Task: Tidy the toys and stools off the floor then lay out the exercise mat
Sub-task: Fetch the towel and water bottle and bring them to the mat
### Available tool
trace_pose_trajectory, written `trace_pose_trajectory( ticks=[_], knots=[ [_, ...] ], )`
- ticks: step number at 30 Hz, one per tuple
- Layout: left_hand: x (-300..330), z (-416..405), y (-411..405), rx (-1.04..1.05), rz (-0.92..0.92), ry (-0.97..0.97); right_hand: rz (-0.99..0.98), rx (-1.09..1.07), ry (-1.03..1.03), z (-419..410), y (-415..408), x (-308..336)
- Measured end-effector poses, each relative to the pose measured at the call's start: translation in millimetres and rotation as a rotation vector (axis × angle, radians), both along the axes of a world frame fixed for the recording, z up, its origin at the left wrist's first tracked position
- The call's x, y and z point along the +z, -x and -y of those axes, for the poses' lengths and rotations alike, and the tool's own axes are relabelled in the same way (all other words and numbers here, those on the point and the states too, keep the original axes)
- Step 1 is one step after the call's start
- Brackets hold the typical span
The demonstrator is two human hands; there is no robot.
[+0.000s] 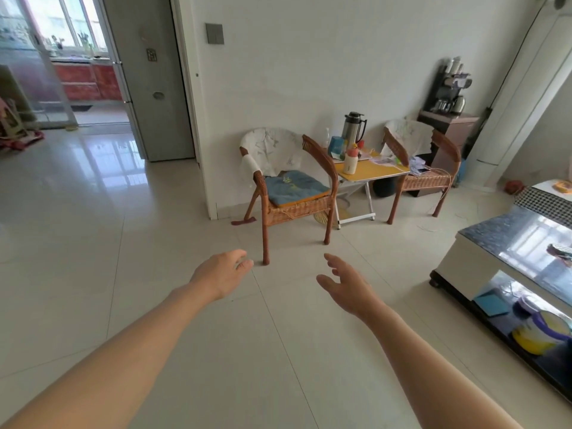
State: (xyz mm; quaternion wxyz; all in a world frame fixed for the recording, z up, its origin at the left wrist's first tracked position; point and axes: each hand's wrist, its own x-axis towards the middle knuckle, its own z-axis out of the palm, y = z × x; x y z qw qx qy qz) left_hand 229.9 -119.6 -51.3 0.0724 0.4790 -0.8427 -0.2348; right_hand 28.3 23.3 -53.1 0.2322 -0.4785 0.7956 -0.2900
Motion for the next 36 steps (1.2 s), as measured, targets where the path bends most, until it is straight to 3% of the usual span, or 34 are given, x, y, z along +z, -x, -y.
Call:
trace_pose_trajectory(
  ticks=[17,26,36],
  knots=[
    [-17.5,283.6,206.2,0.141,-0.008,-0.024,-0.027,0.152,-0.041,322.3,231.1,-13.8],
    [-33.0,413.5,264.1,0.211,-0.008,-0.067,-0.058,0.290,-0.060,476.0,288.6,-31.2],
    [-48.4,587.0,343.3,0.214,-0.050,-0.152,0.019,0.227,-0.141,662.0,353.0,-55.4]
  ],
)
